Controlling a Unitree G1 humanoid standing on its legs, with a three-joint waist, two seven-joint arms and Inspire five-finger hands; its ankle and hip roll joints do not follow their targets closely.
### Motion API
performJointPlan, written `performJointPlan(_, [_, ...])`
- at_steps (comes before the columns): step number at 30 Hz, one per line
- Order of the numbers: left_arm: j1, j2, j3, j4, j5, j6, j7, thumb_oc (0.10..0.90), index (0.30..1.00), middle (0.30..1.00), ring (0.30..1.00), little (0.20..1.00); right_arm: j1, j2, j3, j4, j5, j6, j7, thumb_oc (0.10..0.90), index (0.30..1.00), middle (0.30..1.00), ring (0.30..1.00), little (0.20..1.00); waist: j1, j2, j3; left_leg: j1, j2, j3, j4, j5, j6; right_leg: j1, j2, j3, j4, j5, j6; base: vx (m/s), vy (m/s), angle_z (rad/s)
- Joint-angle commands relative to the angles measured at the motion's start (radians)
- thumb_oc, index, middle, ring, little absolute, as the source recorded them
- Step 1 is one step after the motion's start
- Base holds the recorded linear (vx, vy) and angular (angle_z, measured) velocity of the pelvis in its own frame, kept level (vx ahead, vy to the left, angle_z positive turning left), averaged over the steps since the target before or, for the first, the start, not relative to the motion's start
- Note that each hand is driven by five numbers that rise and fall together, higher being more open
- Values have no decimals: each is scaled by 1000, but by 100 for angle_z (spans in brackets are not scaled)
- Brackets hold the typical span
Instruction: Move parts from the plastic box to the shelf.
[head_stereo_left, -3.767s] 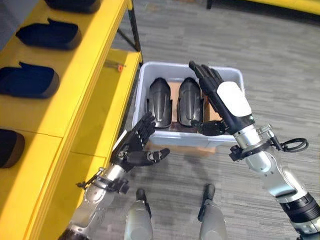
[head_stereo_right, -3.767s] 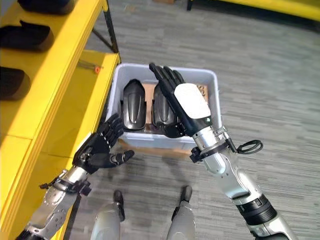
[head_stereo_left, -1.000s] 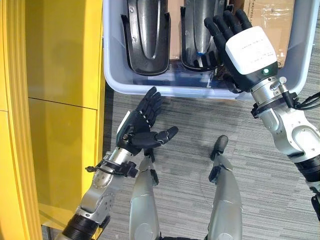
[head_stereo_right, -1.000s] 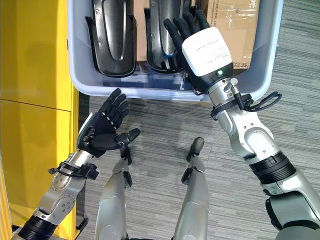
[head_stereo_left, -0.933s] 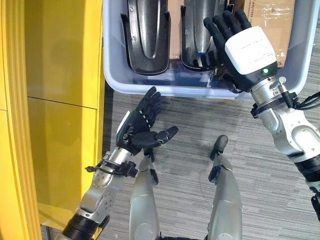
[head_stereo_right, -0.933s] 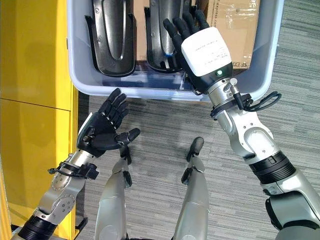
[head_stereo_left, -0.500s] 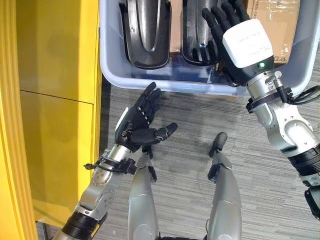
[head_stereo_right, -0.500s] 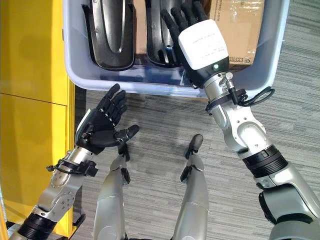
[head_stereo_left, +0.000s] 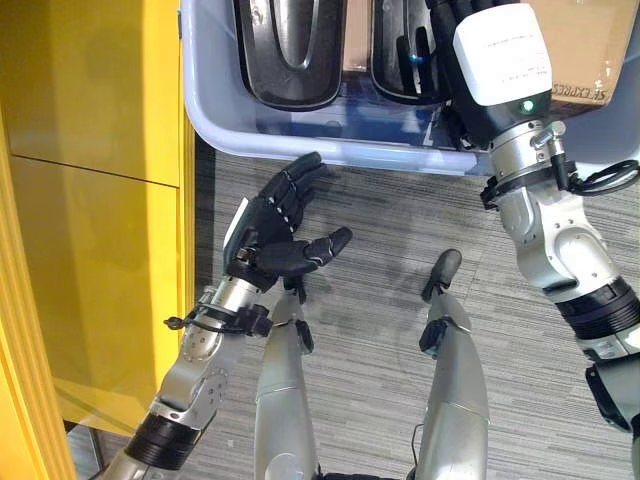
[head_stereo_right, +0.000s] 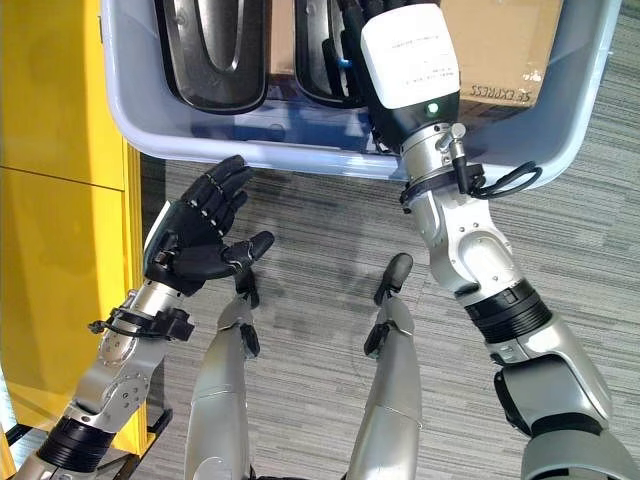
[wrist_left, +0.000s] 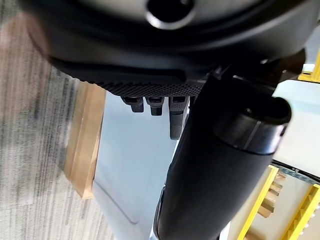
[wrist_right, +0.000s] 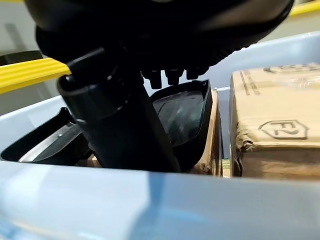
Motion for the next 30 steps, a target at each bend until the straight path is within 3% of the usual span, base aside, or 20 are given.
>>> performJointPlan(1, [-8,-25,-8,-146,46,-55,-2,900,1000,1000,1000,1000,-32,-3,58,-108,-14,-61,11,900,1000,1000,1000,1000,24,43,-13,-61,-17,-9,60,-61,13,5,-22,-24,40,-95,78,0,0,0])
performJointPlan(2, [2,-29,-12,-146,56,-55,2,900,1000,1000,1000,1000,-17,10,64,-124,-17,-63,34,900,1000,1000,1000,1000,24,45,-13,-39,-18,-18,69,-83,5,25,-22,-14,54,-116,88,-46,13,-1])
performJointPlan(4, [-12,-29,1,-156,100,-53,9,900,1000,1000,1000,1000,-17,15,60,-164,-14,-54,71,900,1000,1000,1000,1000,24,43,-13,-75,-19,-14,68,-62,14,-4,-22,-21,46,-97,79,0,0,0])
performJointPlan(7, [11,-29,4,-163,113,-64,21,900,1000,1000,1000,1000,13,23,63,-198,3,-50,97,900,1000,1000,1000,1000,25,45,-13,-51,-18,-24,79,-86,6,17,-20,-9,59,-118,88,2,13,1])
performJointPlan(8, [-4,-30,18,-171,119,-70,34,900,1000,1000,1000,1000,11,22,61,-238,18,-35,121,900,1000,1000,1000,1000,22,44,-13,-84,-17,-16,73,-63,15,-13,-19,-15,50,-97,79,0,0,0])
performJointPlan(14, [5,-39,42,-209,140,-56,47,900,1000,1000,1000,1000,84,90,36,-366,-27,-6,136,900,1000,1000,1000,1000,18,45,-13,-93,-22,-12,90,-69,16,-25,-12,-4,72,-107,77,0,0,0])
performJointPlan(23, [2,-54,39,-221,150,-56,54,900,1000,1000,1000,1000,98,136,51,-377,-124,-3,114,900,1000,1000,1000,1000,23,50,-13,-100,-31,-22,105,-76,23,-32,-7,0,100,-120,72,18,0,4])
performJointPlan(26, [-3,-61,35,-213,143,-46,45,900,1000,1000,1000,1000,88,151,73,-355,-193,40,180,900,1000,1000,1000,1000,30,53,-13,-107,-34,-25,116,-80,24,-37,-8,-5,119,-128,68,22,-5,2])
performJointPlan(30, [-1,-63,30,-205,140,-50,33,900,1000,1000,1000,1000,86,161,95,-308,-235,43,156,900,1000,1000,1000,1000,35,58,-13,-120,-35,-30,130,-83,27,-49,-10,-7,137,-133,63,0,0,0])
